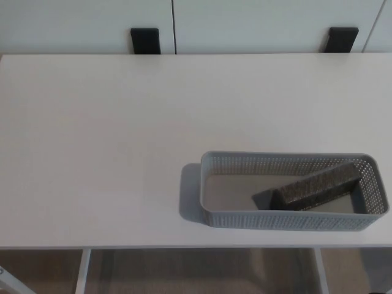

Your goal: The robot walks towards a desk on which an eraser is kept on the left hand side and a container is kept on the right hand side. The robot picks up the eraser using its left hand and places it in the container.

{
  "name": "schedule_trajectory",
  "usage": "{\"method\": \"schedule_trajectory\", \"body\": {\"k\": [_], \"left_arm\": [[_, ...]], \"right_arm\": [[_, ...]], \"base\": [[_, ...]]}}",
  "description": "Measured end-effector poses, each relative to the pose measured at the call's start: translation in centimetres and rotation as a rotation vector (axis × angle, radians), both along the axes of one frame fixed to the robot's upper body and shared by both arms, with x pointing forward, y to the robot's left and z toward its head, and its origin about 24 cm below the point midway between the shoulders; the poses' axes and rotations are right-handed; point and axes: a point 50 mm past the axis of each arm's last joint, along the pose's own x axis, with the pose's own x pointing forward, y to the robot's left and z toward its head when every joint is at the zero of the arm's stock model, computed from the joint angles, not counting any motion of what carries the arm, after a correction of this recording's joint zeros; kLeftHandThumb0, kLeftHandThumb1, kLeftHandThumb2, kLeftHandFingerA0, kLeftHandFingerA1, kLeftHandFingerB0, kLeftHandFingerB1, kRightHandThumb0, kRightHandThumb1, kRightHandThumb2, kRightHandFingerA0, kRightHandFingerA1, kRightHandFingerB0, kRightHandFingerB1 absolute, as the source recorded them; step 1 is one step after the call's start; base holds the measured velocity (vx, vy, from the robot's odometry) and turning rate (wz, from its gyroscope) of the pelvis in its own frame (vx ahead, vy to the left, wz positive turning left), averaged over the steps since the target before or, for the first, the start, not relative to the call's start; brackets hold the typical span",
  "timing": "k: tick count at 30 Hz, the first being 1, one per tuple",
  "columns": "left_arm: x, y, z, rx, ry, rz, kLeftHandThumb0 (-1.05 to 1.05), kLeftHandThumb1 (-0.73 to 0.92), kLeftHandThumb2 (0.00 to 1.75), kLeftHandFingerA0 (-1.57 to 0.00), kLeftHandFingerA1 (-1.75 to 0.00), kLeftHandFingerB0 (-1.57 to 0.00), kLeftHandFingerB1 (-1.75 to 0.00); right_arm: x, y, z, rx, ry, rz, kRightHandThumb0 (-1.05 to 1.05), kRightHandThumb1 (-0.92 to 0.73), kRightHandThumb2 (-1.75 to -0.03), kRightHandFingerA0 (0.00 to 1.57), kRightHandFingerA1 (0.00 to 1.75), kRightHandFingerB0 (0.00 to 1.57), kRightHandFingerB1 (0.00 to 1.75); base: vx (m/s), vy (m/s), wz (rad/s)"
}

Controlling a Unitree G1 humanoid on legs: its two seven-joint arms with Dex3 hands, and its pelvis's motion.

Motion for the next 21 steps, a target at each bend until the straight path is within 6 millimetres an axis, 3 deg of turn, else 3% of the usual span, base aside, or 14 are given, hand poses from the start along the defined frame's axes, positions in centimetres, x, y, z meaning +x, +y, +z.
{"method": "schedule_trajectory", "body": {"k": [4, 5, 6, 7, 8, 11, 12, 15, 16, 21], "left_arm": [[0.1, -0.1, -0.1, 0.012, -0.03, -0.019, -0.75, 0.6, 0.92, -0.16, -0.49, -0.08, -0.42], [0.2, -0.2, -0.1, 0.015, -0.04, -0.024, -0.72, 0.74, 0.62, -0.21, -0.4, -0.14, -0.29], [0.2, -0.2, -0.1, 0.017, -0.046, -0.027, -0.75, 0.6, 0.91, -0.14, -0.49, -0.07, -0.41], [0.2, -0.3, -0.1, 0.02, -0.054, -0.031, -0.73, 0.74, 0.62, -0.19, -0.41, -0.13, -0.29], [0.3, -0.3, -0.1, 0.023, -0.063, -0.035, -0.75, 0.6, 0.89, -0.13, -0.48, -0.08, -0.41], [0.6, -0.3, 0.0, 0.036, -0.091, -0.05, -0.74, 0.61, 0.89, -0.13, -0.47, -0.08, -0.4], [0.7, -0.4, 0.0, 0.04, -0.1, -0.055, -0.37, 0.46, 1.03, -0.02, -0.5, 0.0, -0.49], [1.1, -0.3, 0.1, 0.057, -0.132, -0.072, -0.37, 0.45, 1.02, -0.01, -0.5, 0.0, -0.49], [1.1, -0.4, 0.2, 0.06, -0.14, -0.076, -0.75, 0.61, 0.89, -0.13, -0.47, -0.08, -0.4], [1.3, -0.4, 0.3, 0.07, -0.172, -0.1, -0.75, 0.6, 0.91, -0.16, -0.49, -0.07, -0.41]], "right_arm": [[0.0, 0.0, 0.0, 0.0, 0.0, 0.0, -0.31, -0.47, -0.53, 0.72, 0.66, 0.51, 0.5], [0.0, 0.0, 0.0, -0.001, 0.0, 0.0, -0.31, -0.47, -0.53, 0.71, 0.66, 0.5, 0.5], [0.0, -0.1, 0.0, -0.001, 0.0, -0.001, -0.32, -0.47, -0.53, 0.71, 0.67, 0.5, 0.5], [0.0, -0.1, 0.0, -0.001, 0.0, -0.001, -0.32, -0.47, -0.53, 0.69, 0.67, 0.49, 0.5], [0.0, -0.1, 0.0, -0.002, -0.001, -0.002, -0.33, -0.48, -0.54, 0.69, 0.66, 0.5, 0.5], [0.1, -0.4, 0.2, -0.007, -0.006, -0.006, -0.31, -0.52, -0.55, 0.65, 0.65, 0.46, 0.49], [0.1, -0.5, 0.3, -0.009, -0.013, -0.01, -0.31, -0.52, -0.54, 0.63, 0.65, 0.46, 0.49], [0.7, -1.0, 1.0, -0.017, -0.054, -0.03, -0.33, -0.52, -0.55, 0.61, 0.63, 0.45, 0.49], [0.7, -1.2, 1.1, -0.019, -0.061, -0.033, -0.33, -0.52, -0.54, 0.6, 0.64, 0.46, 0.49], [0.8, -1.4, 1.4, -0.022, -0.076, -0.044, -0.34, -0.52, -0.55, 0.63, 0.65, 0.46, 0.49]], "base": [[0.0, 0.0, 0.0], [0.0, 0.0, 0.0], [0.0, 0.0, 0.0], [0.0, 0.0, 0.0], [0.0, 0.0, 0.0], [0.0, 0.0, 0.0], [0.0, 0.0, 0.0], [0.0, 0.0, 0.0], [0.0, 0.0, 0.0], [0.0, 0.0, 0.0]]}}
